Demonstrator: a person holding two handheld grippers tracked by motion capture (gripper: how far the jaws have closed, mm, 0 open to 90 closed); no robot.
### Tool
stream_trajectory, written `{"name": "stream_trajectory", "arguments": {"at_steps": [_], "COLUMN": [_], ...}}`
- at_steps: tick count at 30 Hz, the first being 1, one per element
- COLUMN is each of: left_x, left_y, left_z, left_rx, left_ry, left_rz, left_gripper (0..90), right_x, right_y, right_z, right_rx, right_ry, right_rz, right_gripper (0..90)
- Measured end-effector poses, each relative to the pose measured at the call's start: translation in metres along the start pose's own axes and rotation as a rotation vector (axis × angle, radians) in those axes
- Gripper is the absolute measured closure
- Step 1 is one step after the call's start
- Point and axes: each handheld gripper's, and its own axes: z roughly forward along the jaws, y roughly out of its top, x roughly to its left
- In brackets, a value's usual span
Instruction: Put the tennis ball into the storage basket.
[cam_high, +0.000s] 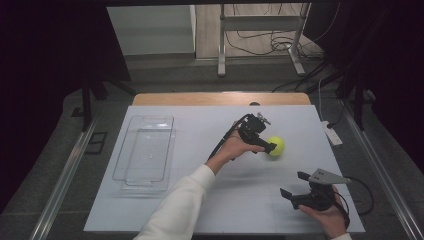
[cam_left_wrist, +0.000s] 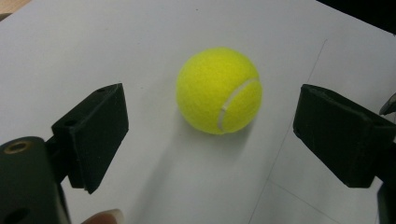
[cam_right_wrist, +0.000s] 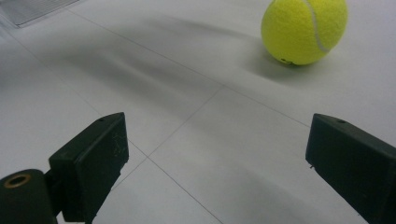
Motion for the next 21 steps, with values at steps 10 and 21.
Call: {"name": "stream_trajectory", "arguments": {"at_steps": [10,21], "left_x": [-0.003,-0.007], "left_y": [0.005,0.010], "left_z": [0.006,0.014], "left_rx": [0.005,0.017], "left_ry": [-0.007,-0.013], "left_rz": [0.004,0.018], "left_gripper": [11.6,11.5], "right_x": [0.000,-0.001], "right_y": [0.000,0.000], "right_z": [0.000,0.000], "right_rx": [0.000,0.000], "right_ry": [0.001,0.001], "right_rz": [0.002,0.003], "right_gripper": [6.2,6.2]}}
